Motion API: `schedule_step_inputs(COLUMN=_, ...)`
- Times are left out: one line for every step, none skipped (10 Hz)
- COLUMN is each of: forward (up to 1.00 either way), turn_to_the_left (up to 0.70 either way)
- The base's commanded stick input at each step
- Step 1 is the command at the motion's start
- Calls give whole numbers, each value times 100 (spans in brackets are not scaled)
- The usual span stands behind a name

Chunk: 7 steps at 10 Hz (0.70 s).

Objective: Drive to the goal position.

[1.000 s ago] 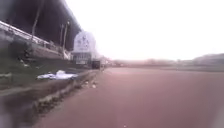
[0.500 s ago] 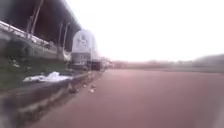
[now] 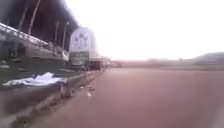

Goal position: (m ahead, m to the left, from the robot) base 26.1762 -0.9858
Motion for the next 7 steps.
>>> schedule_step_inputs(forward=70, turn_to_the_left=0)
schedule_step_inputs(forward=70, turn_to_the_left=-13)
schedule_step_inputs(forward=70, turn_to_the_left=-33)
schedule_step_inputs(forward=70, turn_to_the_left=-8)
schedule_step_inputs(forward=70, turn_to_the_left=0)
schedule_step_inputs(forward=70, turn_to_the_left=0)
schedule_step_inputs(forward=70, turn_to_the_left=0)
